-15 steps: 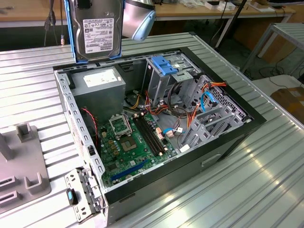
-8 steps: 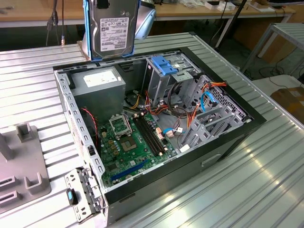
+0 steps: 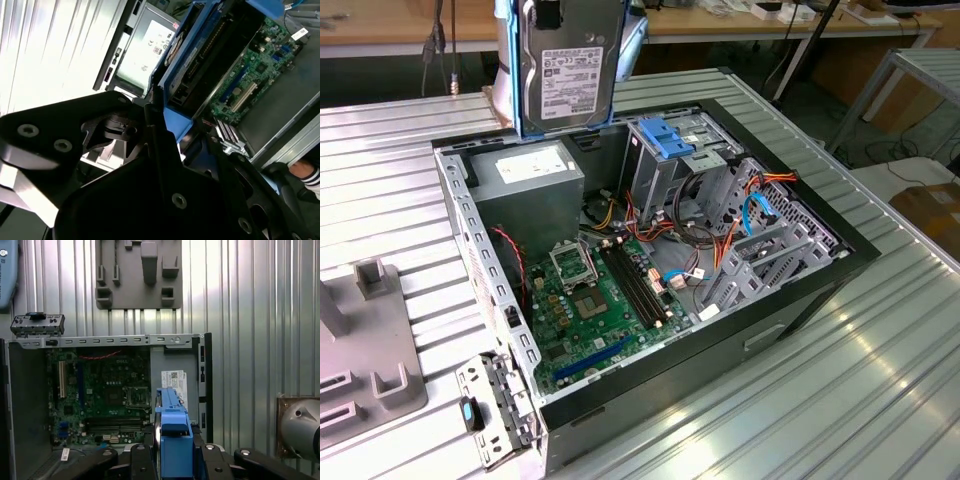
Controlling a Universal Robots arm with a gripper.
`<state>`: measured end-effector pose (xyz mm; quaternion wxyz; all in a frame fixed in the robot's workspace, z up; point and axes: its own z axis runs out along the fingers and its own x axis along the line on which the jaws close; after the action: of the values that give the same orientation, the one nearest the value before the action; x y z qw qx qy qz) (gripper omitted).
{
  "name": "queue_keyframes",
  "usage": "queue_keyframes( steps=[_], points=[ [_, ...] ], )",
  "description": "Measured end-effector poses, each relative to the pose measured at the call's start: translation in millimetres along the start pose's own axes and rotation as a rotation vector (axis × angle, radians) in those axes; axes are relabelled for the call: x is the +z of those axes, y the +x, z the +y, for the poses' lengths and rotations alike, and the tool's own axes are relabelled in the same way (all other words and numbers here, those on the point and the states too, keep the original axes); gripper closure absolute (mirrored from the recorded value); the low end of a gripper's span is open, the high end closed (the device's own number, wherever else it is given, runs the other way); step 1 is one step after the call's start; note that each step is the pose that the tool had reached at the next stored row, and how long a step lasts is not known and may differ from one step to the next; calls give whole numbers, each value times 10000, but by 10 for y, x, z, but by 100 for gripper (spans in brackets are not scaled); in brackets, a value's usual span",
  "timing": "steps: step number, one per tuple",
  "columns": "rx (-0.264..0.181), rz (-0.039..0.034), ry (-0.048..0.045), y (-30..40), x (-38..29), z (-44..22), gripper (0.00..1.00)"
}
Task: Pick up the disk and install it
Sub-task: 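Pick up the disk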
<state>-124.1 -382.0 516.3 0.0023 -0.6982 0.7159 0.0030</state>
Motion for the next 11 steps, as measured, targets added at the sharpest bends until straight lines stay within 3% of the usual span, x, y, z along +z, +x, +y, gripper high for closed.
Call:
queue_keyframes(
  steps=[6,11],
  points=[
    [0,-1,1,363,-2,-9,63],
    [-1,-2,2,512,-3,-12,63]
  ],
)
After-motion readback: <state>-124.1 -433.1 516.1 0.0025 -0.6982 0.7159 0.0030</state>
